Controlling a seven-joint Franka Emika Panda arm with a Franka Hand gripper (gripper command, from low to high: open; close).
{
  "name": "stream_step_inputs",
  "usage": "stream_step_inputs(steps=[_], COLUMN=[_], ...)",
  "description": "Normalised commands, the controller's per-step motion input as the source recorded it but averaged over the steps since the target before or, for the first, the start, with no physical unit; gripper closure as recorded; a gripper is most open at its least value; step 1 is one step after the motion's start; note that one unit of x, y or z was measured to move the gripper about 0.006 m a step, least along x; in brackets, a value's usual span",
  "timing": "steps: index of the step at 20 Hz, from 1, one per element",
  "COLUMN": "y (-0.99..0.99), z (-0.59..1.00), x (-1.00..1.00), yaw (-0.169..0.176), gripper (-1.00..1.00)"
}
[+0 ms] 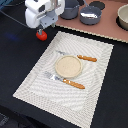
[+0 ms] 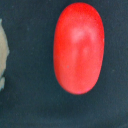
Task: Place the fish, sausage, and tomato into the frying pan.
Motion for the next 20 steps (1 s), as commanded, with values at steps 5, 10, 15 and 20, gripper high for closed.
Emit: stream_step_inputs(steps=[5,10,15,20], y=[-0.03,0.0,0.0,0.01], z=[-0.41,-0.43,-0.35,-0.24], x=[-0.62,-0.6,-0.45,-0.2], yaw=[-0.012,0.0,-0.001,-0.004], gripper=[-1.0,-1.0,-1.0,1.0])
